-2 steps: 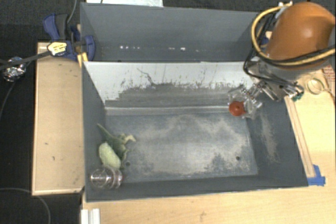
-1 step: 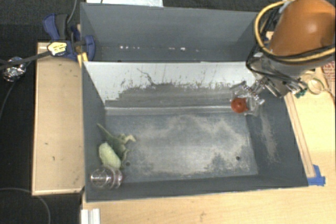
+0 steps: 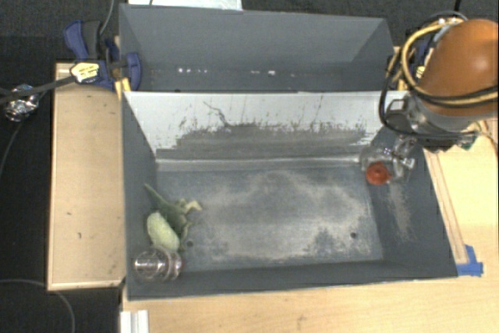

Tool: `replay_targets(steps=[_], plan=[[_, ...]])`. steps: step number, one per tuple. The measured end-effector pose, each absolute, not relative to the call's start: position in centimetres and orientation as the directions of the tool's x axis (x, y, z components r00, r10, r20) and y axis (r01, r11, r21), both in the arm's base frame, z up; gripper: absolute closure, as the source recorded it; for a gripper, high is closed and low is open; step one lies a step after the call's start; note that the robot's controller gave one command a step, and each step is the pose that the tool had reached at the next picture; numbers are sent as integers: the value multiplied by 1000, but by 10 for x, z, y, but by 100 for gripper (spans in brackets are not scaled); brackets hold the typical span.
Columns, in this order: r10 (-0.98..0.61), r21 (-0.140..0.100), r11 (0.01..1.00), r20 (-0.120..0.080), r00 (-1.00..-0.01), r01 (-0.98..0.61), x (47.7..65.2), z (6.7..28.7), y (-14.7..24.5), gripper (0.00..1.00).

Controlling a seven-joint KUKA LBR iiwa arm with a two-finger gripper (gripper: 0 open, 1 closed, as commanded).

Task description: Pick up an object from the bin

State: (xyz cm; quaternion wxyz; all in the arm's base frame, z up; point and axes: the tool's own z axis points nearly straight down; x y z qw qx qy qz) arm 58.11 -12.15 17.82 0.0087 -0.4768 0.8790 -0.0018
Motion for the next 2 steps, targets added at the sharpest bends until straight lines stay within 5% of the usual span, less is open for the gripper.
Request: replay_targets(steps=[2], plan=[[-835, -12, 550, -15, -550, -835, 582, 180, -121, 100]])
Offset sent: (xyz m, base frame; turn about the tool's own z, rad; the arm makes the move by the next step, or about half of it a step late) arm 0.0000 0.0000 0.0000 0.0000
